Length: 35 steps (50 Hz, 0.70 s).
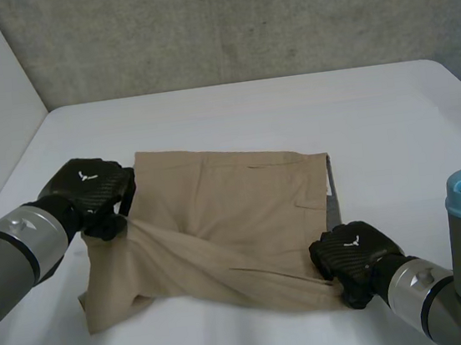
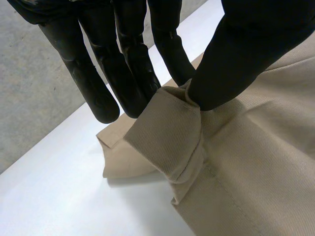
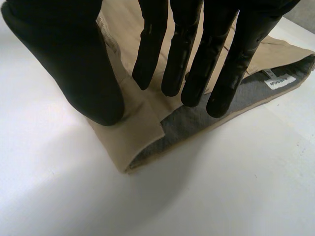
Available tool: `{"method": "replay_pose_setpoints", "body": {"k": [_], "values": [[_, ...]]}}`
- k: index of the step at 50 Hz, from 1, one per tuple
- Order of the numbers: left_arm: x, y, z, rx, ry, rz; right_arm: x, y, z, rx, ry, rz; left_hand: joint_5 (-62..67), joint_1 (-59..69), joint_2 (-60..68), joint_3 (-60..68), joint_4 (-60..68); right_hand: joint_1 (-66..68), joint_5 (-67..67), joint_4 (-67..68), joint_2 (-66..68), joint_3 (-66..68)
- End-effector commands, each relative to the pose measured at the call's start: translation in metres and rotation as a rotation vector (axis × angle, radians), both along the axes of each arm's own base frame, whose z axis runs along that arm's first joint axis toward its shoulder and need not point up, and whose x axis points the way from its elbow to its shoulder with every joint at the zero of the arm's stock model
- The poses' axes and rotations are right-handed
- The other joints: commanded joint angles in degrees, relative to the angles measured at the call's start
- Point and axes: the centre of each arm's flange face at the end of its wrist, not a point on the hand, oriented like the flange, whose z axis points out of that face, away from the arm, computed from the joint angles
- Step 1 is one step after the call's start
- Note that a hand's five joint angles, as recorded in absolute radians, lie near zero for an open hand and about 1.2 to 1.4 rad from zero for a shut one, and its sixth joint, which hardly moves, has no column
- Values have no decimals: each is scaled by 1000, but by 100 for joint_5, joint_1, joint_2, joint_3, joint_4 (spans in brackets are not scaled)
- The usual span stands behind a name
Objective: Fold the shorts.
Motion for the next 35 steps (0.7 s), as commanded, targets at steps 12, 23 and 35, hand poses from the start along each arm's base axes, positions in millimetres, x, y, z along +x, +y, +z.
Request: {"method": "replay_pose_setpoints", "body": {"k": [12,23,35], "values": [[2,-13,-5,-39,-5,53,2,9,0,9,8,18,1409,1538,1118,1168,1130,-4,-720,-704,-718,-715],[2,-14,-7,-32,-8,59,12,17,-5,9,-4,66,1409,1538,1118,1168,1130,3316,2600,2616,2601,2605],[8,20,8,-11,-20,38,8,12,58,-233,-101,53,1409,1538,1118,1168,1130,3741,3025,3041,3027,3030]]}}
